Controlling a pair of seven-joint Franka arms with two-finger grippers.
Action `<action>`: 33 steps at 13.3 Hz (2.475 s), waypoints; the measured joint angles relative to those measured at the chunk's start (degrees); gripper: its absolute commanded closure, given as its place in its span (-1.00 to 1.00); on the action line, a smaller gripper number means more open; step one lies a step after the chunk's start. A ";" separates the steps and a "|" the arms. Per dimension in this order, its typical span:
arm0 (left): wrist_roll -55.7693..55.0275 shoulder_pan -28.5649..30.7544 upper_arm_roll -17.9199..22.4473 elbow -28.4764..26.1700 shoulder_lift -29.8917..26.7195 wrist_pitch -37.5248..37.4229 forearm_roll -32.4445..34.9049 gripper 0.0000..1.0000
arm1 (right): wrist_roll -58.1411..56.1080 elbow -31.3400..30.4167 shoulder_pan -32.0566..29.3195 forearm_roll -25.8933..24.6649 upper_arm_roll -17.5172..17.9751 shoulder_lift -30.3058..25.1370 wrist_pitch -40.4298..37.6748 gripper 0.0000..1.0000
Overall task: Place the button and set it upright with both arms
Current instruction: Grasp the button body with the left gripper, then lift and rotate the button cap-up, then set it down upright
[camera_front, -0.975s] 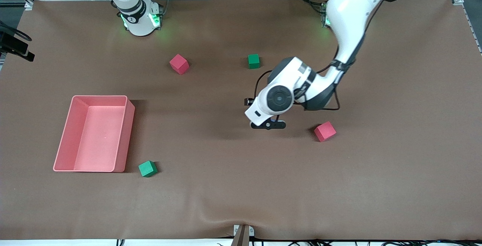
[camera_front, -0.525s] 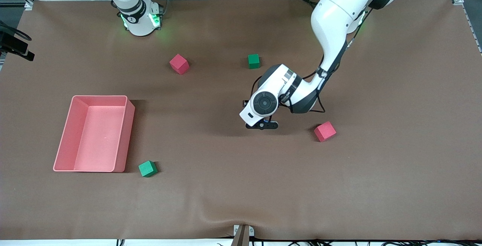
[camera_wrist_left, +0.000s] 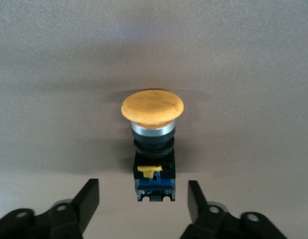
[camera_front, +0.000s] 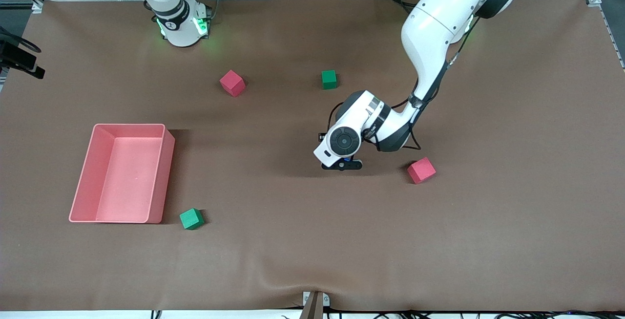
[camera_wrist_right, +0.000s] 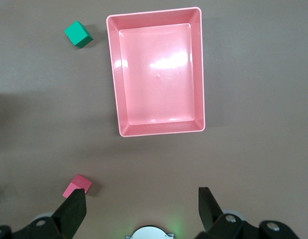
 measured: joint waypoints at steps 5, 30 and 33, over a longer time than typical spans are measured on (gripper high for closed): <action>0.15 -0.06 -0.01 0.02 0.86 3.90 0.00 -0.15 | 0.01 0.00 0.00 0.00 0.07 0.00 0.11 -1.00; -40.79 -9.48 -0.48 2.45 -5.46 13.02 36.53 1.00 | 0.25 0.11 -3.12 -0.06 0.33 0.27 -2.08 -1.00; -56.74 -12.23 -0.49 1.71 -5.05 15.47 48.01 1.00 | 0.25 0.15 -3.12 -0.06 0.32 0.27 -2.05 -1.00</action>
